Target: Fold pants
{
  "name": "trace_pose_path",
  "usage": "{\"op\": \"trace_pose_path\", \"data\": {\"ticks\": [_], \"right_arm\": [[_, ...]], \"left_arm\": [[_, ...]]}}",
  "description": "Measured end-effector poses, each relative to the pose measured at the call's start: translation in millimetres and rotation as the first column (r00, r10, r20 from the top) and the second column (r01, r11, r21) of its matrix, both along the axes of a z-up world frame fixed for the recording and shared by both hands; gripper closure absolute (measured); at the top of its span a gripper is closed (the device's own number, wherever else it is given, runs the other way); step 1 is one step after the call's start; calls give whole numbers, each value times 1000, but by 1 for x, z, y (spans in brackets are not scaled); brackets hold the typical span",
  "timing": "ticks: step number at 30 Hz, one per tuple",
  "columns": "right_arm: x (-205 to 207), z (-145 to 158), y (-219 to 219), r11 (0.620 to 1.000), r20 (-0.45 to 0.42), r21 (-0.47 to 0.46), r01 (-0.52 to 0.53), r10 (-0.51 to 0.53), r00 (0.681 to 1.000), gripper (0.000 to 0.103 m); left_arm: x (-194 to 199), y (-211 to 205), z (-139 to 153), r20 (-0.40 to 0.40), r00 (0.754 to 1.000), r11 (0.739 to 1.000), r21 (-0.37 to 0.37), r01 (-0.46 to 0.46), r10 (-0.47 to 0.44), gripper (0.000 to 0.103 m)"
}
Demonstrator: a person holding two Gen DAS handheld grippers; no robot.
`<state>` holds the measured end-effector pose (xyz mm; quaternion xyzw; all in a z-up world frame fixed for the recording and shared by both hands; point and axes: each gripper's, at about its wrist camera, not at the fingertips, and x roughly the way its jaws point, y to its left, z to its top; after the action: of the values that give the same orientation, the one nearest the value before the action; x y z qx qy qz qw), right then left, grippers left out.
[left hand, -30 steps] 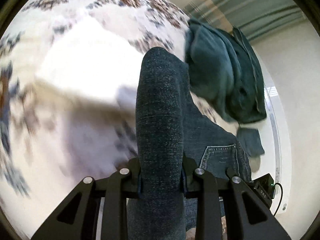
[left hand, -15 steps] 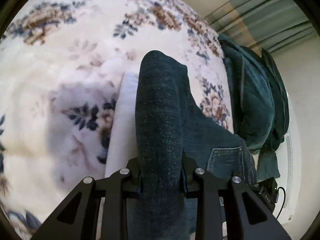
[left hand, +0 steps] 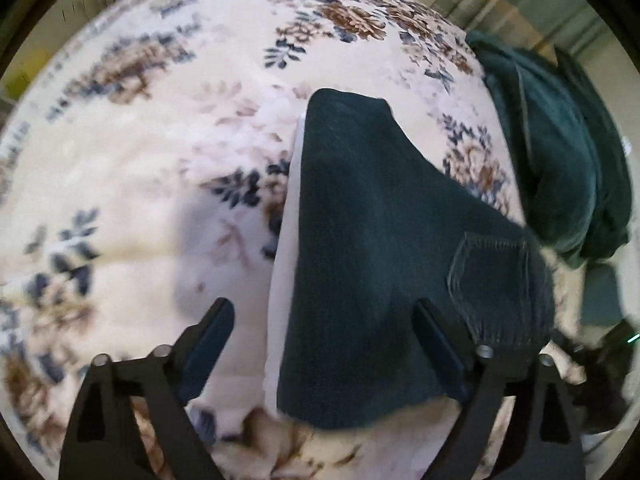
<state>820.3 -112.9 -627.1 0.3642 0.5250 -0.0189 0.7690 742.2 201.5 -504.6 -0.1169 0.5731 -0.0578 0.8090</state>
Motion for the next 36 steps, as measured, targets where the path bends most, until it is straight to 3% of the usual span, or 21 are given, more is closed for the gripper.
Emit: {"op": "trace_pose_path", "data": {"ticks": [1, 2, 4, 7, 8, 13, 21, 27, 31, 36], "right_arm": [[1, 18, 8, 992, -11, -123, -32, 31, 999, 6], [-25, 30, 11, 979, -13, -199, -51, 49, 999, 6], [-37, 64, 21, 919, -32, -383, -93, 88, 996, 0], [-98, 111, 17, 833, -27, -542, -113, 117, 993, 0], [-107, 124, 14, 819, -22, -562, -112, 121, 992, 0], [-164, 196, 12, 798, 14, -592, -111, 147, 989, 0], [-264, 316, -11, 778, 124, -623, -85, 205, 971, 0], [-351, 407, -20, 764, 207, -643, -62, 251, 946, 0], [-415, 465, -20, 751, 247, -657, -59, 289, 925, 0], [-485, 519, -17, 742, 289, -668, -56, 329, 899, 0]], "left_arm": [[-11, -7, 7, 4, 1000, 999, 36, 2, -2, 6], [-19, -12, 13, 9, 1000, 998, 65, 2, -3, 6], [-38, -26, 31, 25, 1000, 988, 155, -2, -2, 6], [-58, -41, 58, 52, 999, 981, 194, -19, 9, 6], [-62, -46, 66, 62, 998, 980, 200, -21, 8, 6], [-97, -68, 126, 144, 990, 966, 258, -32, -6, 6], [-179, -88, 223, 244, 970, 959, 277, -59, -10, 6], [-256, -97, 292, 308, 951, 958, 268, -99, 12, 6], [-318, -103, 341, 377, 926, 949, 282, -142, 27, 6], [-377, -106, 382, 420, 907, 942, 286, -174, 40, 6]]}}
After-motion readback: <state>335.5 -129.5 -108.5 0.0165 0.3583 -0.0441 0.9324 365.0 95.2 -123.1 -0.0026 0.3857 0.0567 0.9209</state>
